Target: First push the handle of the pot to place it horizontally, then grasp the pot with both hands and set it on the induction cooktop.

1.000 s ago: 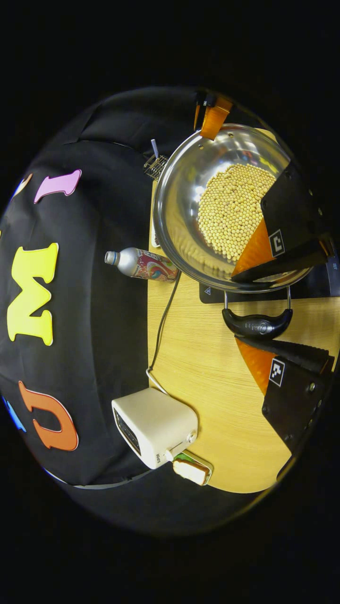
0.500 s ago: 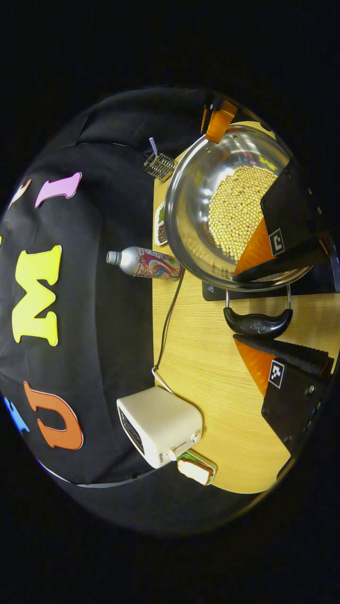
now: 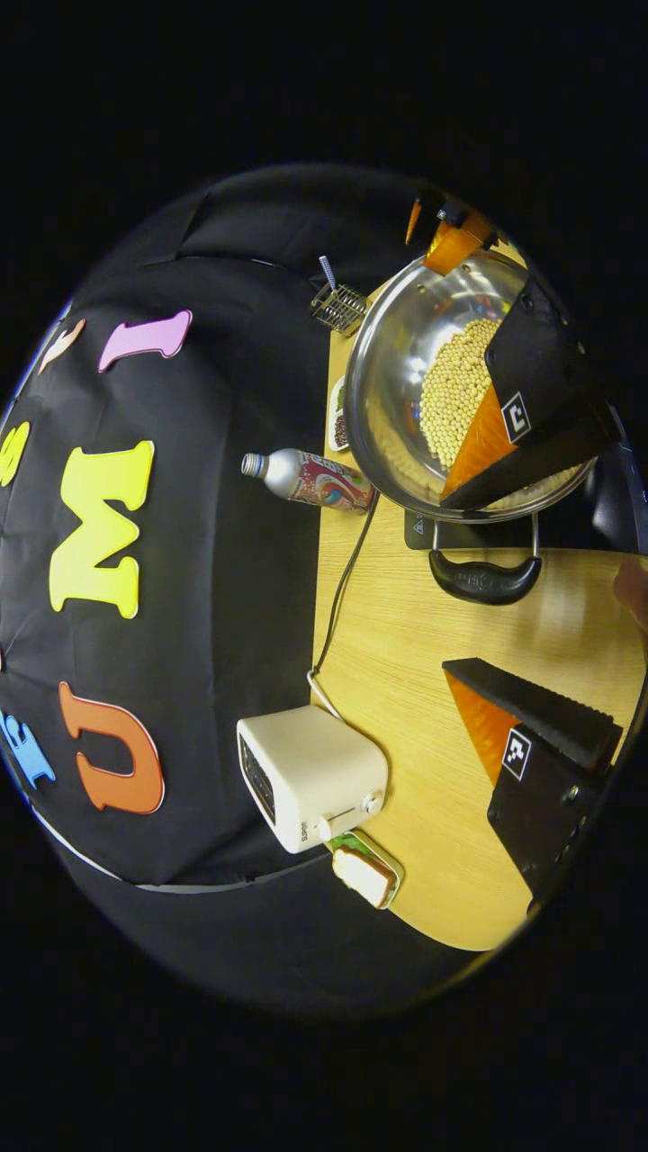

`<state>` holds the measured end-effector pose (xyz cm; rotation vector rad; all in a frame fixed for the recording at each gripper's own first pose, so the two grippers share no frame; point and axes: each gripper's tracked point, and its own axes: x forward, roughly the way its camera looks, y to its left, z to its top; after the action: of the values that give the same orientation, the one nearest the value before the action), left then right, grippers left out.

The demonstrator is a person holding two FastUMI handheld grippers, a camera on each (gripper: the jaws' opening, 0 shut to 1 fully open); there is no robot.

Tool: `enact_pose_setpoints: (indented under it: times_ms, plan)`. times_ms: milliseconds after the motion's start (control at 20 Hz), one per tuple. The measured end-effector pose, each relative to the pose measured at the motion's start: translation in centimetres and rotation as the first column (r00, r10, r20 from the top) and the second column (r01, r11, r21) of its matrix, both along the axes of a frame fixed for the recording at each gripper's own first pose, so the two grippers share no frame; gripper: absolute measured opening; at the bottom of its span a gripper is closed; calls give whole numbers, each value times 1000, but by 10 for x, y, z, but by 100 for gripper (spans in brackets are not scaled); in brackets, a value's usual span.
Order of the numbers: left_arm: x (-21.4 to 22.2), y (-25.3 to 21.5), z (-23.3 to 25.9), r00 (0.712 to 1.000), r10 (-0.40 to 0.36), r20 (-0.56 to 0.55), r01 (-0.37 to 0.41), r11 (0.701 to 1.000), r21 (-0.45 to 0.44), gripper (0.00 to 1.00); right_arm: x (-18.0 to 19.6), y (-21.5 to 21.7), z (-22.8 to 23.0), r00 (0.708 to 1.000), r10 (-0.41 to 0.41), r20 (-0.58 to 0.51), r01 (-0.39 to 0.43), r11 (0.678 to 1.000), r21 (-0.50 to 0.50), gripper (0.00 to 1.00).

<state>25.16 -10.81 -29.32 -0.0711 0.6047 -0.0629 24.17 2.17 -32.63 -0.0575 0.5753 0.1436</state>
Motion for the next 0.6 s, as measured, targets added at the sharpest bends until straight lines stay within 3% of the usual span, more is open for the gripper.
enact_pose_setpoints:
  times_ms: [150, 300, 450, 600]
  plan:
    - [-18, 4, 18, 997, 14, 73, -14, 1000, -6, 97, -17, 7, 15, 998, 24, 51, -26, 999, 23, 82]
    - [-45, 1, 33, 993, 17, 118, -14, 1000, -26, 96, -38, 6, 29, 996, -2, 89, -3, 998, 60, 83]
    - [-73, 2, 39, 989, 20, 145, -16, 999, -30, 96, -63, 7, 39, 995, -1, 99, -9, 995, 103, 99]
    - [-103, 2, 44, 985, 21, 170, -15, 999, -37, 96, -83, -3, 51, 993, -25, 117, 13, 995, 102, 99]
